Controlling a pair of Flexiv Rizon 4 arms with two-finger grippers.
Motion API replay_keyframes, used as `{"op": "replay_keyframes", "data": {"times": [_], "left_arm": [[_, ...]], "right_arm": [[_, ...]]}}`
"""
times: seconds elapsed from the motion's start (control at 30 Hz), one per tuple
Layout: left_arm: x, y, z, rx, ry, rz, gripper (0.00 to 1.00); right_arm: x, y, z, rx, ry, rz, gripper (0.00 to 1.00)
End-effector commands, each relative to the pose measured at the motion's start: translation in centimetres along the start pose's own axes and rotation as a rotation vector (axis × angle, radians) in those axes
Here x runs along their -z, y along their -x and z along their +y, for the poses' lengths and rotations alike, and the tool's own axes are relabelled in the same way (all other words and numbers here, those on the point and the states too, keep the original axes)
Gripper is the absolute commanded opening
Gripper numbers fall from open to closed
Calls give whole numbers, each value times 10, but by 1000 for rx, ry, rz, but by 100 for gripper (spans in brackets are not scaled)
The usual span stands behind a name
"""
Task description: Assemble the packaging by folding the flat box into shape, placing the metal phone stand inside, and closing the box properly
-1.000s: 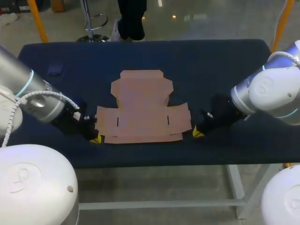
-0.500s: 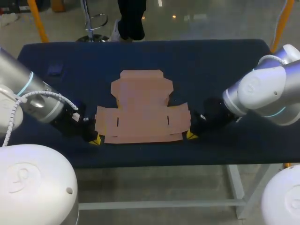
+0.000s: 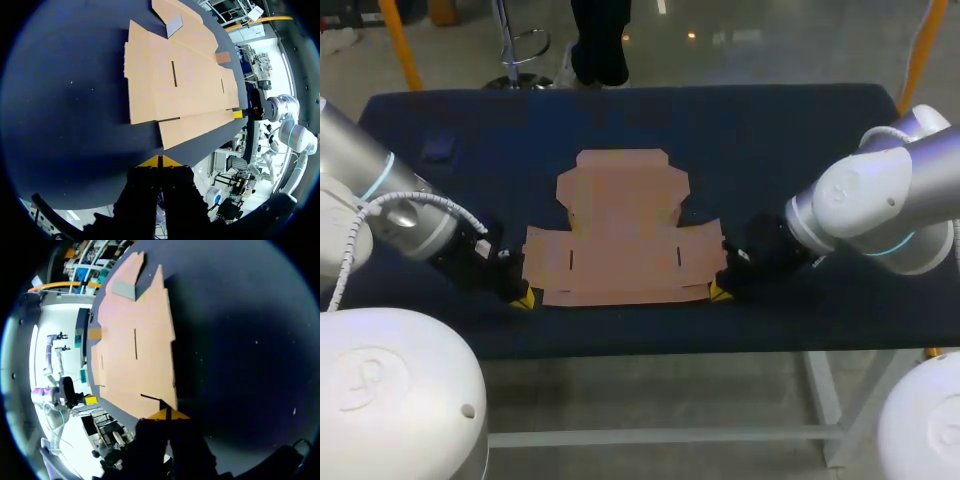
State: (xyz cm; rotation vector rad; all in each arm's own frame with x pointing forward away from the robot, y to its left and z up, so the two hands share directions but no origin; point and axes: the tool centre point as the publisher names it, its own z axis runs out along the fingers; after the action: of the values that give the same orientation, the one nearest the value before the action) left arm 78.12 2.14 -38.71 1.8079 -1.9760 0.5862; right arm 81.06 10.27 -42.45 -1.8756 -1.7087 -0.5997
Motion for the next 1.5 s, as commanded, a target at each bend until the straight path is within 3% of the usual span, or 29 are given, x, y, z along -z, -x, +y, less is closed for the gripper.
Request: {"op": "replay_keyframes", "data": {"times": [0.03, 0.93, 1.5], "left_arm": [[-1, 2, -2, 3, 7, 1, 0], [-12, 7, 0, 41, 46, 4, 0], [-30, 6, -8, 40, 91, 43, 0]], "right_arm": [[-2, 0, -1, 5, 8, 11, 0], [-4, -4, 5, 33, 25, 51, 0], [-5, -3, 8, 37, 19, 52, 0]]}}
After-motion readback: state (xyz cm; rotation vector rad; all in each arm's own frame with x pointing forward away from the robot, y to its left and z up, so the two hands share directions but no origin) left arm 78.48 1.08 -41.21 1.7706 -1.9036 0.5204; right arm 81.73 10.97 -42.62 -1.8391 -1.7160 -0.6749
